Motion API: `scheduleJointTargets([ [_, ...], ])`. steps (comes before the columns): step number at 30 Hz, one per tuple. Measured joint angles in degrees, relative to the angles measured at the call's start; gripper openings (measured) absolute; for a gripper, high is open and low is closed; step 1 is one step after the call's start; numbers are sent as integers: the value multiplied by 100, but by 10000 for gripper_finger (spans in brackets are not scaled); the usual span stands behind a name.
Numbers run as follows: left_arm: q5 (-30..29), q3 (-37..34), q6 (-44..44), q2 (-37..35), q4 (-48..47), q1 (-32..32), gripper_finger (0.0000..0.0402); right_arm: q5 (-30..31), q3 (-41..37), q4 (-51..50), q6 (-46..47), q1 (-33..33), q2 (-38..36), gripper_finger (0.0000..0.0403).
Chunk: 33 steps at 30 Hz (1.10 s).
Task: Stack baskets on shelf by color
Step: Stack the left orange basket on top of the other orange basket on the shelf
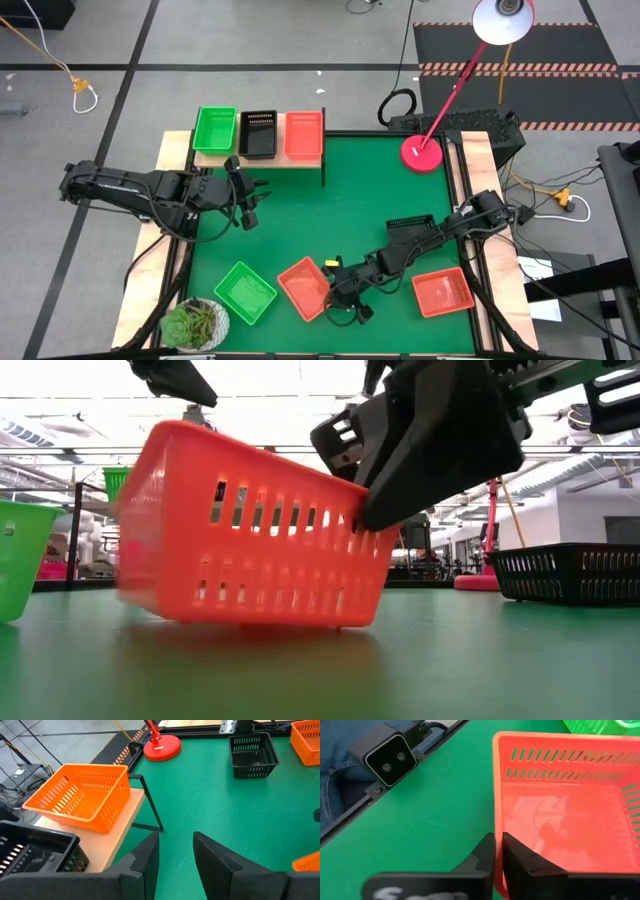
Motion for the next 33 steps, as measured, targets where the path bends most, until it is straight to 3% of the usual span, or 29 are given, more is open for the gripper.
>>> scheduleJointTargets([
  [7,46,0,33,0,-167,0,122,81,-6,-165,38,-67,-419,17],
  [15,55,0,35,0,-342,0,122,1750,-7,-643,237,-135,-1398,7],
  [19,55,0,70,-2,-276,0,122,2273,62,-900,140,-239,-1793,9],
  [25,52,0,72,-2,-251,0,122,3122,834,-1896,64,-480,-1926,10],
  [33,52,0,60,-2,-257,-1,122,3198,1644,-2488,-598,-980,-1873,10],
])
